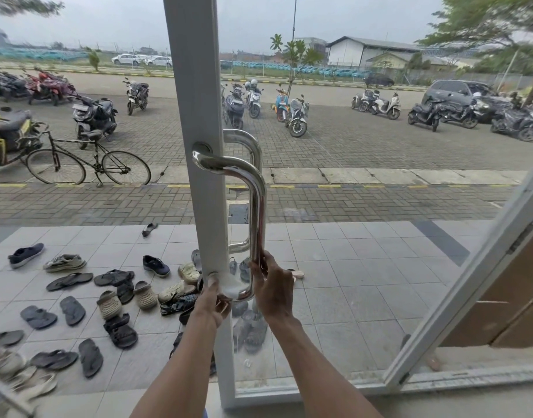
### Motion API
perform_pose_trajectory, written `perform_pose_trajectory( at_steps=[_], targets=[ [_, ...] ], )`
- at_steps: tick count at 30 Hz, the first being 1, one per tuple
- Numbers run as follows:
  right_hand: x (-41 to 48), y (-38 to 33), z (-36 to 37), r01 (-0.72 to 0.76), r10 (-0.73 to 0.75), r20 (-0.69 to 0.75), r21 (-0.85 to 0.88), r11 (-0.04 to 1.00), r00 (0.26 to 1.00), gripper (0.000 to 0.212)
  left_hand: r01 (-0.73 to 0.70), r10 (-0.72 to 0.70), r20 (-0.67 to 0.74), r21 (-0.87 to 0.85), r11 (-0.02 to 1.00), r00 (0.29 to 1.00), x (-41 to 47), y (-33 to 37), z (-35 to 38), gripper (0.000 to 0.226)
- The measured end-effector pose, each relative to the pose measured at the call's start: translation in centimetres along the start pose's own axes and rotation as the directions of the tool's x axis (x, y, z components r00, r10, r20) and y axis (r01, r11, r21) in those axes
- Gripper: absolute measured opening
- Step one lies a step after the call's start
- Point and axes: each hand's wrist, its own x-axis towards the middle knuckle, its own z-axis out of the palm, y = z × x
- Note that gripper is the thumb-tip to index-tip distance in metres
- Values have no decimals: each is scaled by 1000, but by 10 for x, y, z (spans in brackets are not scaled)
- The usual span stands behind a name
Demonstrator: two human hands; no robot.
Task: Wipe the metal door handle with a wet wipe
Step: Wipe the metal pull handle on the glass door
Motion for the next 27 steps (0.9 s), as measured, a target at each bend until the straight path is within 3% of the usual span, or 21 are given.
perform_pose_trajectory(
  at_steps=[4, 9, 13, 17, 20, 24, 27],
  targets=[
    [-1, -1, 1, -22, 22, 25, -3, 1000, 999, 36, 32, -34, 55, 32, 999, 998, -1, -8, -16, 49],
    [0, 0, 1, -46, 47, 59, -22, 999, 997, 38, 38, -39, 14, 82, 996, 999, 6, 18, -18, 14],
    [1, 0, 0, -24, 25, 35, -14, 1000, 999, 36, 10, -9, -2, 122, 992, 1000, 3, 10, -6, 26],
    [0, -1, 1, -18, 18, 17, -10, 1000, 1000, 37, -58, 58, 1, -10, 998, 998, -18, -29, 4, 30],
    [-1, -3, 0, -27, 28, 13, -21, 999, 1000, 35, 0, 3, 77, -30, 1000, 997, -38, -55, 21, 30],
    [-4, -9, -2, -45, 45, 17, -10, 999, 999, 30, 68, -35, 152, -216, 974, 988, -57, -63, 48, 28],
    [-2, -10, -6, -56, 56, 49, -5, 998, 997, 27, 131, -101, 158, -190, 973, 982, -55, -47, 44, 39]
  ],
)
